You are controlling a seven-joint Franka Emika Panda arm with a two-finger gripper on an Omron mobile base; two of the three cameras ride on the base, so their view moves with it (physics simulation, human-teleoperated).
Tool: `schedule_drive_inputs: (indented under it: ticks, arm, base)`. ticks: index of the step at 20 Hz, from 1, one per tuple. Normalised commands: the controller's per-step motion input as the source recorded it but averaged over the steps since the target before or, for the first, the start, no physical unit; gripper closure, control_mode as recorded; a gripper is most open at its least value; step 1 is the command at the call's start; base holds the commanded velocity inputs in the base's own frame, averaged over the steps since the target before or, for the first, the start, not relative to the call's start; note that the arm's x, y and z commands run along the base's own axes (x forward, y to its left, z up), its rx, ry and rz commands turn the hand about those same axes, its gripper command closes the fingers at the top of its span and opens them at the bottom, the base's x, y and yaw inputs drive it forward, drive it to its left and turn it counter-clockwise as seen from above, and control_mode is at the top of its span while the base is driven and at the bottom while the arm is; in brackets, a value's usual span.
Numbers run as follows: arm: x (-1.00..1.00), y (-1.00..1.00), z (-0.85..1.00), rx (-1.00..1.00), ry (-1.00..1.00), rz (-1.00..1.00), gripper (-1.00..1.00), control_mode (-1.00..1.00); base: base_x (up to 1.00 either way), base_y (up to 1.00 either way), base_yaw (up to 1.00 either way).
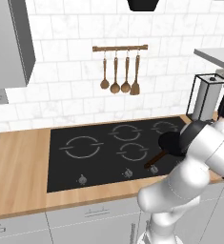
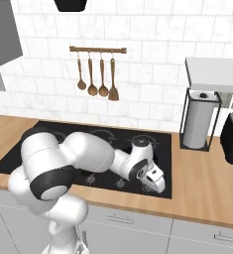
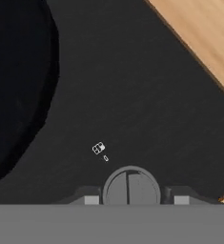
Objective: Turn off the front right burner of the stove.
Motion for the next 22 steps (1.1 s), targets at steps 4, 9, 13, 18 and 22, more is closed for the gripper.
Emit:
schedule_drive_inputs:
  ticks: [4,9,13,18,22]
  arm:
    - [-0.12,0.20,0.00,0.00,0.03,-0.79,1.00,-1.00]
    - [-0.22,0.13,0.00,0.00,0.05,-0.85,1.00,-1.00]
    - [-0.15,0.19,0.00,0.00,0.06,-0.92,1.00,-1.00]
    - [-0.01,0.17,0.00,0.00,0.07,-0.96,1.00,-1.00]
    - [0.00,0.01,0.00,0.00,0.06,-0.98,1.00,-1.00]
  base:
    - [0.00,0.00,0.00]
    - [0.00,0.00,0.00]
    - [0.00,0.00,0.00]
    - [0.00,0.00,0.00]
    - [0.00,0.00,0.00]
